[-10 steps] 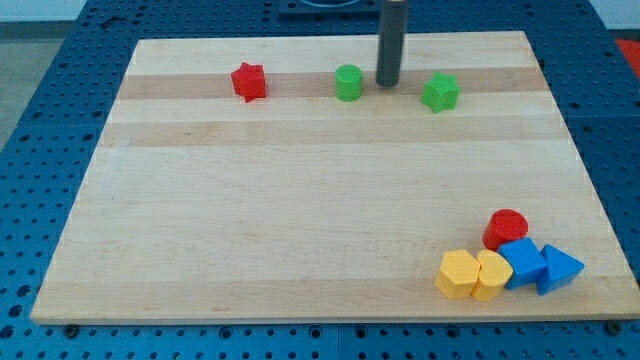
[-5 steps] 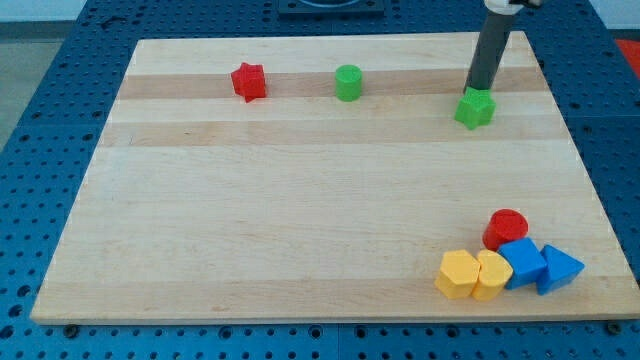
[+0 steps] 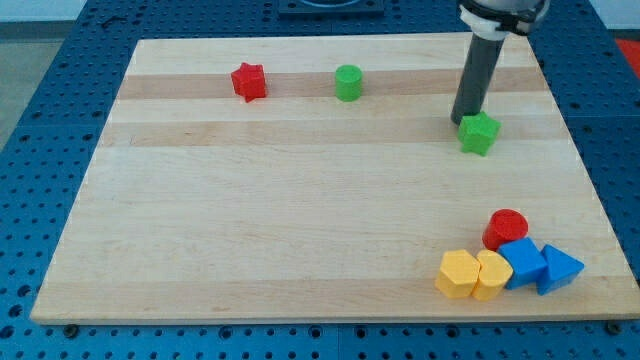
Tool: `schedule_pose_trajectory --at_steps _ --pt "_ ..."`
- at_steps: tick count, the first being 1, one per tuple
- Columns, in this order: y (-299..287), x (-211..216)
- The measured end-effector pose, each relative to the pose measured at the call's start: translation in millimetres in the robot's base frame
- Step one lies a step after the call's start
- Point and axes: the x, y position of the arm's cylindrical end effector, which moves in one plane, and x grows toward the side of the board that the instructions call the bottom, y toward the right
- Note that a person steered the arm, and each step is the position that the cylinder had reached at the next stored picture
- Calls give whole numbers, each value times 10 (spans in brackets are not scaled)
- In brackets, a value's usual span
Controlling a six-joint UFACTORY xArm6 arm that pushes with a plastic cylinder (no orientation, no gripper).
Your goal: Move green star closer to the red circle
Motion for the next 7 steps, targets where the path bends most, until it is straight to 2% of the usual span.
schedule_pose_trajectory --at_steps 2,4,7 --pt "164 337" --pt "557 435" --pt "426 631"
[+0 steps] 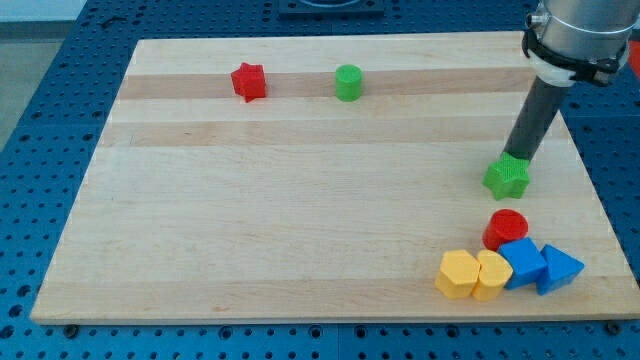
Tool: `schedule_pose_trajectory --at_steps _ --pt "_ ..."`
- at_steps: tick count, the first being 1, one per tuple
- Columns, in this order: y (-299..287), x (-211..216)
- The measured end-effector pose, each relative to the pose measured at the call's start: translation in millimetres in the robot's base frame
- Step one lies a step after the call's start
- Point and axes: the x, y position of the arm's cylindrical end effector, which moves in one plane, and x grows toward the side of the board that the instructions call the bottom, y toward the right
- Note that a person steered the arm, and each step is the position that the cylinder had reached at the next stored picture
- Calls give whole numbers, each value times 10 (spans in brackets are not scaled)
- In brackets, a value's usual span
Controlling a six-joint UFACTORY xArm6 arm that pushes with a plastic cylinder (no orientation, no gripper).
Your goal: Move green star closer to the red circle
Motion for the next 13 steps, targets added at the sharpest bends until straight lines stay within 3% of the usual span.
schedule_pose_trajectory --at_steps 5,7,13 --pt "-762 183" --pt "-628 586" --pt "-450 462"
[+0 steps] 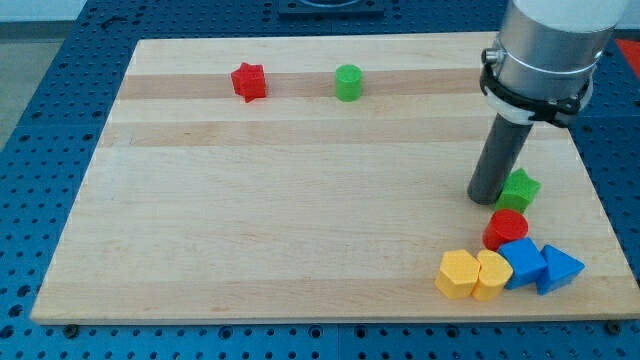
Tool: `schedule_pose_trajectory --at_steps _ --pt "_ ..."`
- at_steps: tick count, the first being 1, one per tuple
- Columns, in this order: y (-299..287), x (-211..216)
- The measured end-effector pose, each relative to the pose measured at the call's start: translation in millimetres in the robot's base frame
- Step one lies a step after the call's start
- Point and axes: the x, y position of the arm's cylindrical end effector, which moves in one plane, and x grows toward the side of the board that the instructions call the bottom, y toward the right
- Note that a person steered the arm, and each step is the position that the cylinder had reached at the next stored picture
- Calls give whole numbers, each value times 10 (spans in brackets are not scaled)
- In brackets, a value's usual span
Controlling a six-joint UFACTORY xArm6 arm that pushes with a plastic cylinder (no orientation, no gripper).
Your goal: Move green star closer to the red circle
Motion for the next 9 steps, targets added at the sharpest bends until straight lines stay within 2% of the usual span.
schedule_pose_trajectory --at_steps 2,3,4,5,6,9 --pt "83 -17" --pt "77 -131" --pt "90 -423" --pt "280 -535" --pt "486 -478" --pt "486 -307"
